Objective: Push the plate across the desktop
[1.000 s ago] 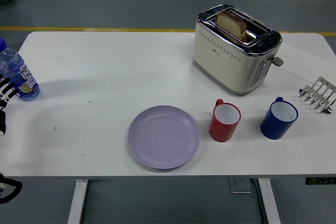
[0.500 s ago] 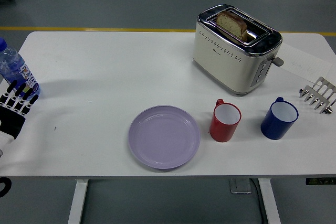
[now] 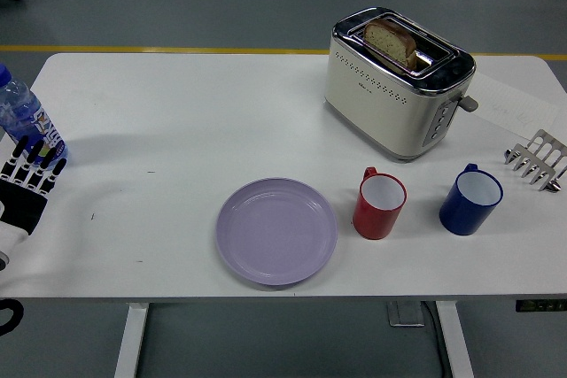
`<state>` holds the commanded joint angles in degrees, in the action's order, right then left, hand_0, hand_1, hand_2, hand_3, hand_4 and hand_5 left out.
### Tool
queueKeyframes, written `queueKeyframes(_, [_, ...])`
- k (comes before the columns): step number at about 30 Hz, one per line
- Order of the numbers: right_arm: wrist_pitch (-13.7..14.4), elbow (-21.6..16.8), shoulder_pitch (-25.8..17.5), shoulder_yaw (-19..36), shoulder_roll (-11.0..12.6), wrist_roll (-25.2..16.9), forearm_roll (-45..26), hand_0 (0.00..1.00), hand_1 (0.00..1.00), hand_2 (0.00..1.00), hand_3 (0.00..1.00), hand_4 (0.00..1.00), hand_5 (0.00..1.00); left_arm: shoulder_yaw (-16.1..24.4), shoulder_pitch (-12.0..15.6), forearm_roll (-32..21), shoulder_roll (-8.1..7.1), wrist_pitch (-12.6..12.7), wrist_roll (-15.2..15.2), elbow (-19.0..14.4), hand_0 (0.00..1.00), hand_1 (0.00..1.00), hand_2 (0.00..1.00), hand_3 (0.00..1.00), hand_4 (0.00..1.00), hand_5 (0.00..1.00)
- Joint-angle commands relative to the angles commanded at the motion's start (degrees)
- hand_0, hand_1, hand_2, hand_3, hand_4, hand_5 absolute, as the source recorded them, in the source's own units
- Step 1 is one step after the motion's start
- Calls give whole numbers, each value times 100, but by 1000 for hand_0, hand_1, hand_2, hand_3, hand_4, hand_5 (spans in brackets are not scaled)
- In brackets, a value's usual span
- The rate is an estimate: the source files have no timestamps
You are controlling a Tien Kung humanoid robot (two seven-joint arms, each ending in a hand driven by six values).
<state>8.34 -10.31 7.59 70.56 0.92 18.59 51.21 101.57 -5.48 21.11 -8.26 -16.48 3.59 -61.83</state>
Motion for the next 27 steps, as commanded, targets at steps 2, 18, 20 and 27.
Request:
queueKeyframes(2, [1, 0, 1, -1, 0, -2, -2, 516, 478, 580, 545, 181, 328, -5, 2, -2, 10, 3, -8, -3, 539, 658, 649, 647, 515, 998])
queueKeyframes(18, [-4, 0, -14, 2, 5, -9, 6, 516, 478, 580, 545, 181, 328, -55, 19, 62, 28, 30, -2, 41, 536, 654, 646, 645, 513, 998])
queueKeyframes(20, [-5, 0, -16, -1, 5, -10, -1, 516, 478, 580, 545, 181, 328, -62, 17, 70, 33, 34, 2, 49, 536, 654, 646, 645, 513, 998])
queueKeyframes(27, [-7, 0, -53, 8, 3, -17, -14, 516, 478, 580, 545, 182, 327, -55, 40, 89, 28, 40, 1, 55, 536, 654, 646, 644, 512, 998])
